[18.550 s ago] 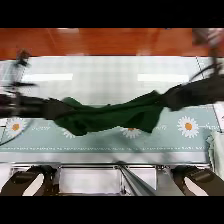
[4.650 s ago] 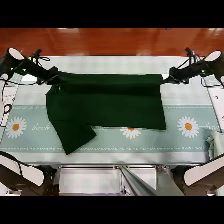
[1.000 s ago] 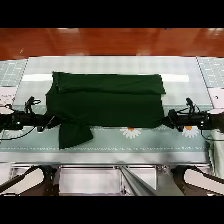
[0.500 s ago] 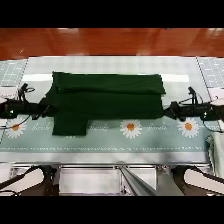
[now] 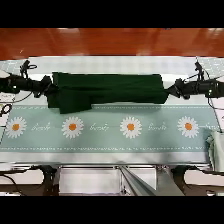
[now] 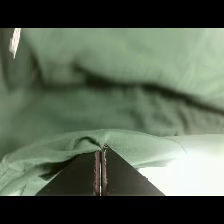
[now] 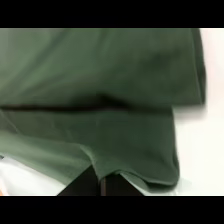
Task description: Fold the shirts.
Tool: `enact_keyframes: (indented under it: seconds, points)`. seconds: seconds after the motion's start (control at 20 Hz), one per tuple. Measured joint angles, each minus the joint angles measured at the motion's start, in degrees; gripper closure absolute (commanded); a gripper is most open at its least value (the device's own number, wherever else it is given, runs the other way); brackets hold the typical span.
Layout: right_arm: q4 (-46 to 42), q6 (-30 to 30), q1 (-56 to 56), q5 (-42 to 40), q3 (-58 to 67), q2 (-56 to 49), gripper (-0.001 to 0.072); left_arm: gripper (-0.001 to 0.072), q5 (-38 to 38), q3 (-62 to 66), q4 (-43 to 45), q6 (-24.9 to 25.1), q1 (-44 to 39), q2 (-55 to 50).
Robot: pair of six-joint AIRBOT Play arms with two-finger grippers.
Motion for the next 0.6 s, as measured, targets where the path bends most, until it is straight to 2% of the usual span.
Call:
enact_keyframes:
  seconds: [0.3, 0.6]
  points:
    - [1.99, 0.94, 0.83, -0.52, 8.0, -6.93, 0.0683, 0.0682, -0.09, 14.03, -0.02, -2.54, -1.05, -9.77]
    - [3.02, 0.52, 3.26, -4.11, 10.47, -12.13, 0.0683, 0.0683, -0.13, 25.86, -0.13, -4.48, -2.54, -19.26]
